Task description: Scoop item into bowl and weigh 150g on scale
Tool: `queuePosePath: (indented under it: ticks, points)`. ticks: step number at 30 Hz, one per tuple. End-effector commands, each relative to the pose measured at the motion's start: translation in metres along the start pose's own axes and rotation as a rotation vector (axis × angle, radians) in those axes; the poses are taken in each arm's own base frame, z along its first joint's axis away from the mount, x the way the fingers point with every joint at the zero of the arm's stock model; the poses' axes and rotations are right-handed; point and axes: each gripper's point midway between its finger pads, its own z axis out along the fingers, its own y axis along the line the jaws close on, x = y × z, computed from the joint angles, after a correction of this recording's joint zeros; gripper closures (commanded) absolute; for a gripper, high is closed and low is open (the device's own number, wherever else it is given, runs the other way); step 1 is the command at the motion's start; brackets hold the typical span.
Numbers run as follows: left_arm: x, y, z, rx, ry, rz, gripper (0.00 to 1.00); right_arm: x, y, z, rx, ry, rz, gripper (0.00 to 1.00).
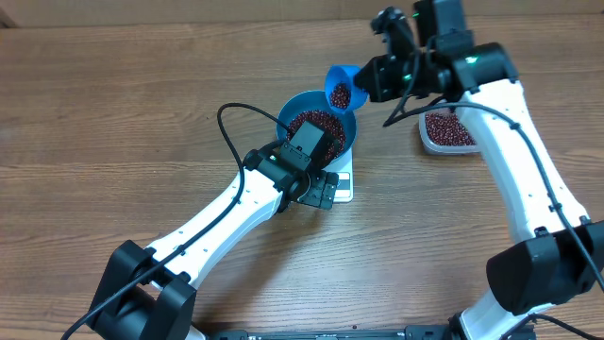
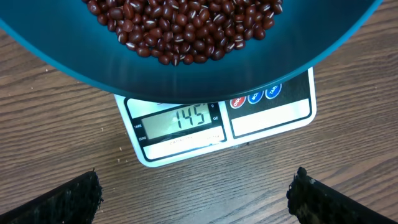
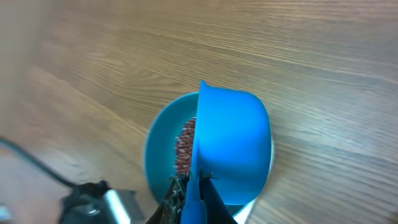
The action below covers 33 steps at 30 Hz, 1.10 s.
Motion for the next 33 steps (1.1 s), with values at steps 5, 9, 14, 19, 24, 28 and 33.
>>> queuePosePath:
  ticks: [5,9,14,19,24,28,33]
  points:
    - [0.001,0.005,0.002,-0.02,0.002,-0.006,0.01,-0.015,0.018,-0.028,-0.229,-0.049,0.062,0.96]
    - [0.001,0.005,0.002,-0.02,0.002,-0.007,0.0,-0.014,0.017,-0.028,-0.228,-0.044,0.067,0.96]
    - [0.001,0.005,0.002,-0.02,0.002,-0.007,0.0,-0.014,0.012,-0.027,-0.194,-0.045,0.068,0.96]
    - [0.001,0.005,0.002,-0.02,0.002,-0.006,0.0,-0.013,0.005,-0.026,-0.157,-0.043,0.072,0.96]
    - [0.001,0.005,0.002,-0.02,0.002,-0.006,0.0,-0.013,0.005,-0.026,-0.157,-0.043,0.072,0.96]
    - [0.001,0.005,0.002,-0.02,0.002,-0.006,0.0,-0.013,0.005,-0.026,-0.157,-0.043,0.072,0.96]
    - [0.001,0.005,0.002,-0.02,0.002,-0.006,0.0,-0.013,0.005,-0.026,-0.156,-0.043,0.072,0.96]
